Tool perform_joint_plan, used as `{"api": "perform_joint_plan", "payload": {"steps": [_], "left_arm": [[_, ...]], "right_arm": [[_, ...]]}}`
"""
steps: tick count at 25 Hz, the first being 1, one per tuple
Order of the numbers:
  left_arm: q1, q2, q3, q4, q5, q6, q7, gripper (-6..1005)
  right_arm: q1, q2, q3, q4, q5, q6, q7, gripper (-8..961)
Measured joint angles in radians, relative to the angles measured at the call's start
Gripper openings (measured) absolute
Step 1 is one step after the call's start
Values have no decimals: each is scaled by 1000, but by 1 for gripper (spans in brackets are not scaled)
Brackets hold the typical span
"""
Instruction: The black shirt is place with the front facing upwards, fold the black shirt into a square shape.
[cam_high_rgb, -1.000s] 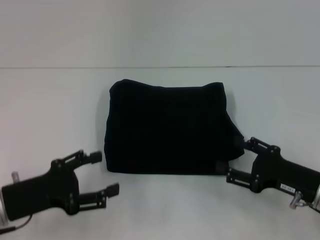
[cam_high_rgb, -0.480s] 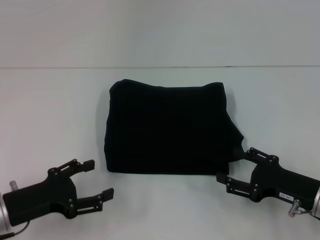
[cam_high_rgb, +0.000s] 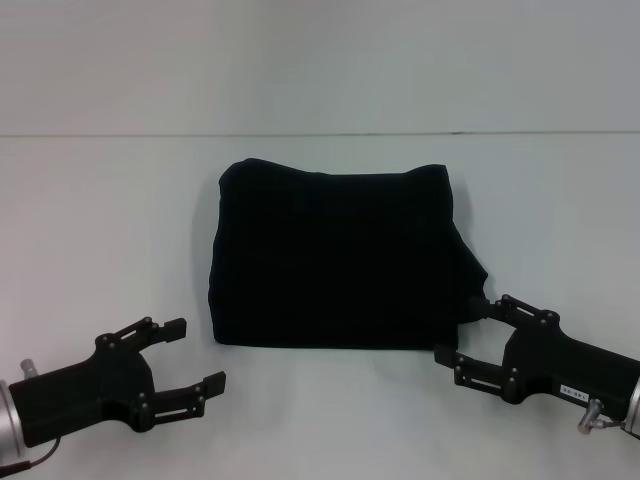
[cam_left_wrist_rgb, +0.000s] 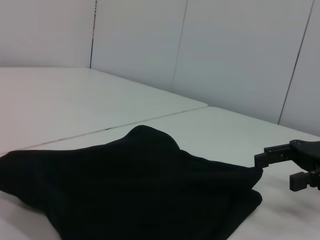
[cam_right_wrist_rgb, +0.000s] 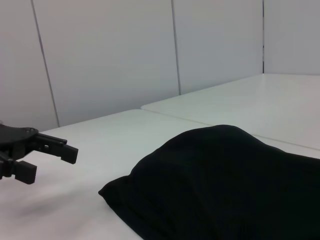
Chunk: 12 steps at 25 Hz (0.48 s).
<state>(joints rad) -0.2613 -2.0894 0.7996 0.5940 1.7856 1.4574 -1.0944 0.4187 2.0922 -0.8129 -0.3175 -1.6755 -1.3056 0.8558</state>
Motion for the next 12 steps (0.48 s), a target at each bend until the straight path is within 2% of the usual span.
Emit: {"api": "perform_joint_plan", "payload": {"steps": [12], "left_arm": [[-6, -3, 0, 6, 27, -21, 6, 936]], "right_arm": [[0, 0, 0, 0, 3, -4, 2, 865]]}}
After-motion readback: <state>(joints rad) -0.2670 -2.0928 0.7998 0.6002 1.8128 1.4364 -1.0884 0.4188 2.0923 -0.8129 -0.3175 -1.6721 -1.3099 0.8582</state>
